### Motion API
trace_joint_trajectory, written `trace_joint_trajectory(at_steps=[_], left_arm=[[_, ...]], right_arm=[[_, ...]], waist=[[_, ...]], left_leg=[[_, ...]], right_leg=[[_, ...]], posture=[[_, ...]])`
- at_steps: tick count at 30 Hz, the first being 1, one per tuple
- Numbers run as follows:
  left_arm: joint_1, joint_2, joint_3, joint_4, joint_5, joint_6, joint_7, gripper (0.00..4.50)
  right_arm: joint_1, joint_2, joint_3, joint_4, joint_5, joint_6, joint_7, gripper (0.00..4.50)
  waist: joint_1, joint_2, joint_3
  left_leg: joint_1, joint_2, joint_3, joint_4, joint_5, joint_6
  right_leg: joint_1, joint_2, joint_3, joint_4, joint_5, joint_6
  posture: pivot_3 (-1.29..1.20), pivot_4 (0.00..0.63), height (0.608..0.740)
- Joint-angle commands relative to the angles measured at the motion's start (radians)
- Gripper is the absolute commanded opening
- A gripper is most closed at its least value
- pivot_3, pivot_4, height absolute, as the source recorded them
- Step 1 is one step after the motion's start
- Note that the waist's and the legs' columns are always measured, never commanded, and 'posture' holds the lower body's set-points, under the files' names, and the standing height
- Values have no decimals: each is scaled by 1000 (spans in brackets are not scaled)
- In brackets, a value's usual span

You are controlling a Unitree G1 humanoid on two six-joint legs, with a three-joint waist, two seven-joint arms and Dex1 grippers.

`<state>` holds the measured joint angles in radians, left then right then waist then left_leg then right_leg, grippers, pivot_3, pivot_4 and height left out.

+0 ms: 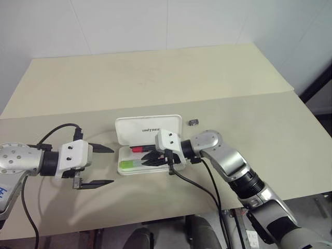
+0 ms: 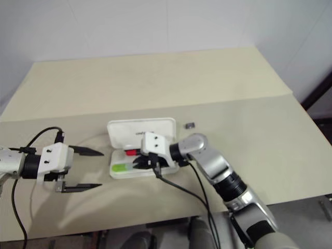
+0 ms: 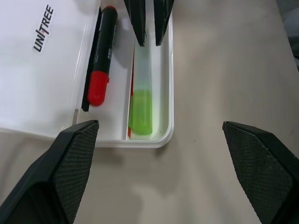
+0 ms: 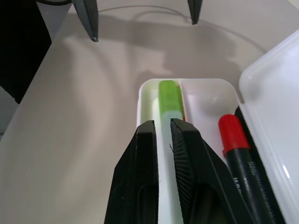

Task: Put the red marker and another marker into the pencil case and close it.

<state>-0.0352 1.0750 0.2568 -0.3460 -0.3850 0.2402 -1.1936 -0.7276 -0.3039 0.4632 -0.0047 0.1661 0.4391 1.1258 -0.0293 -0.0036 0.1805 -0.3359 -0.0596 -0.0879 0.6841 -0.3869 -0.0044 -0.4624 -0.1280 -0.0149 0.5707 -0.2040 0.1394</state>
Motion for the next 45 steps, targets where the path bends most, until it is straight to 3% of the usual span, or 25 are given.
trace_joint_trajectory(at_steps=[1,12,14,35,45], left_arm=[[3,7,31,-29,-4,-2,5,4500],[-4,5,23,-35,-6,7,15,4500],[-2,5,25,-37,-6,9,16,4500],[-16,3,12,-37,-7,14,25,4500],[-21,-3,1,-31,-3,9,28,4500]], right_arm=[[-20,18,-11,0,9,-4,-5,546],[-60,63,-5,160,-53,-102,-28,546],[-58,59,-1,162,-55,-111,-12,25],[-49,58,19,198,-154,-186,-38,25],[-31,31,7,84,-129,-131,8,25]], waist=[[0,0,0],[-2,0,0],[-2,0,0],[-2,0,0],[-2,0,0]], left_leg=[[0,0,0,0,0,0],[0,0,0,0,0,0],[0,0,0,0,0,0],[1,0,1,0,0,0],[1,0,1,0,0,0]], right_leg=[[0,0,0,0,0,0],[0,0,0,1,0,0],[0,0,0,1,0,0],[0,0,-1,1,0,0],[-1,0,-1,1,0,0]], posture=[[0,150,740],[0,150,740],[0,150,740],[0,150,740],[0,150,740]])
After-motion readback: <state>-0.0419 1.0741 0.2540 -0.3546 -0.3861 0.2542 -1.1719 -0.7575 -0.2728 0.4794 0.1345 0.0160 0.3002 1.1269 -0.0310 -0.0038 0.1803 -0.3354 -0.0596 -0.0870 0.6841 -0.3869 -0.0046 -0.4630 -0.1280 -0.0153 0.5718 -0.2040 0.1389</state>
